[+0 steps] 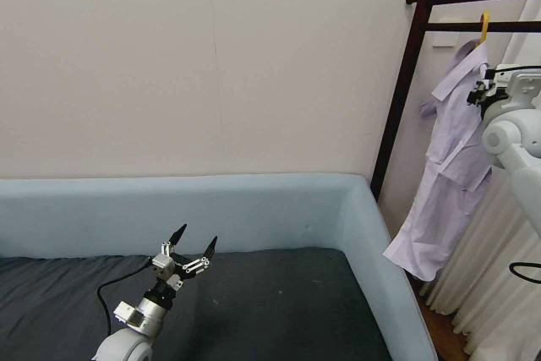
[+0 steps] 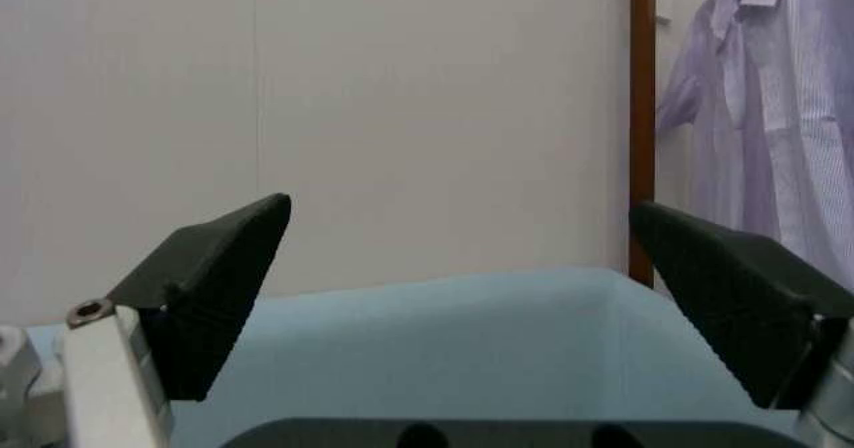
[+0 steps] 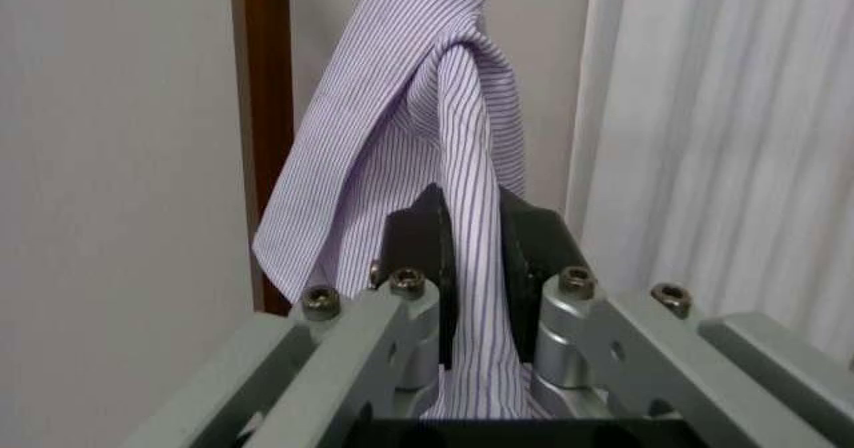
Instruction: Pick up the clothes from the sofa and hang them on the clothes hanger.
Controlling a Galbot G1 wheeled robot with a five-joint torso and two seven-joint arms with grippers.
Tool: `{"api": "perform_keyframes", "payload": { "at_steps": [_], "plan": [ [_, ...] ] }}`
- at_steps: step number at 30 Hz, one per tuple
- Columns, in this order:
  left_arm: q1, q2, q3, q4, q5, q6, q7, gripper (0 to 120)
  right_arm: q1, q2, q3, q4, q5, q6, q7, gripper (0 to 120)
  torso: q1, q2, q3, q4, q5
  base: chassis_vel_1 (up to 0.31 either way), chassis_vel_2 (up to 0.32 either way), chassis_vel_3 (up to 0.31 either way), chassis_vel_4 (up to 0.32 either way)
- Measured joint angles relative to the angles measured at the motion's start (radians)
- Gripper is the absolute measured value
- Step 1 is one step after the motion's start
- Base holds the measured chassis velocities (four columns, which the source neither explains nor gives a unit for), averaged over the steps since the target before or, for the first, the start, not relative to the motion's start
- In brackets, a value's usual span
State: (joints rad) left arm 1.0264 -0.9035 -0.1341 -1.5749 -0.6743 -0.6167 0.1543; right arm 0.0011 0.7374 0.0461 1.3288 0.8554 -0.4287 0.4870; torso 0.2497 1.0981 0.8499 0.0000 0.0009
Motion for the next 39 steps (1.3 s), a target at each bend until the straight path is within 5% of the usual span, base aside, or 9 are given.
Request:
{"api": "perform_keyframes", "payload": {
  "at_steps": [12,22,26,31,34,36,39],
  "plan": [
    [0.037,-0.022,-0.016,-0.013,-0.005,-0.001,-0.006,100,-0.309,-0.073,0.154,0.321,0.005,-0.023,-0.003,41,0.000,0.000,0.000,-0.0008,0.0001,0.000,0.000,0.000,0.000],
    [0.084,-0.043,-0.043,-0.045,-0.002,0.001,-0.017,100,-0.601,-0.034,0.250,0.560,-0.085,0.133,-0.033,79,0.000,0.000,0.000,0.0001,0.0001,0.000,0.000,0.000,0.000],
    [0.145,-0.051,-0.049,-0.105,0.000,0.045,-0.092,100,-0.761,0.003,0.324,0.638,-0.123,0.254,-0.179,92,0.000,0.000,0.000,-0.0001,-0.0006,0.000,0.000,0.000,0.000],
    [0.248,-0.106,-0.048,-0.219,0.098,0.140,-0.278,100,-1.011,0.114,0.358,0.642,-0.287,0.448,-0.338,100,0.000,0.000,0.000,-0.0003,0.0004,0.000,0.000,0.000,0.000],
    [0.306,-0.262,-0.117,-0.203,0.281,0.069,-0.266,100,-1.210,0.284,0.358,0.597,-0.461,0.581,-0.387,100,0.000,0.000,0.000,-0.0005,0.0006,0.000,0.000,0.000,0.000],
    [0.319,-0.298,-0.131,-0.201,0.328,0.064,-0.267,100,-1.245,0.317,0.358,0.591,-0.488,0.597,-0.395,100,0.000,0.000,0.000,-0.0002,0.0004,0.000,0.000,0.000,0.000],
    [0.390,-0.407,-0.136,-0.228,0.419,0.075,-0.330,100,-1.384,0.490,0.371,0.580,-0.638,0.637,-0.394,100,0.000,0.000,0.000,-0.0004,0.0000,0.000,0.000,0.000,0.000]
  ]
}}
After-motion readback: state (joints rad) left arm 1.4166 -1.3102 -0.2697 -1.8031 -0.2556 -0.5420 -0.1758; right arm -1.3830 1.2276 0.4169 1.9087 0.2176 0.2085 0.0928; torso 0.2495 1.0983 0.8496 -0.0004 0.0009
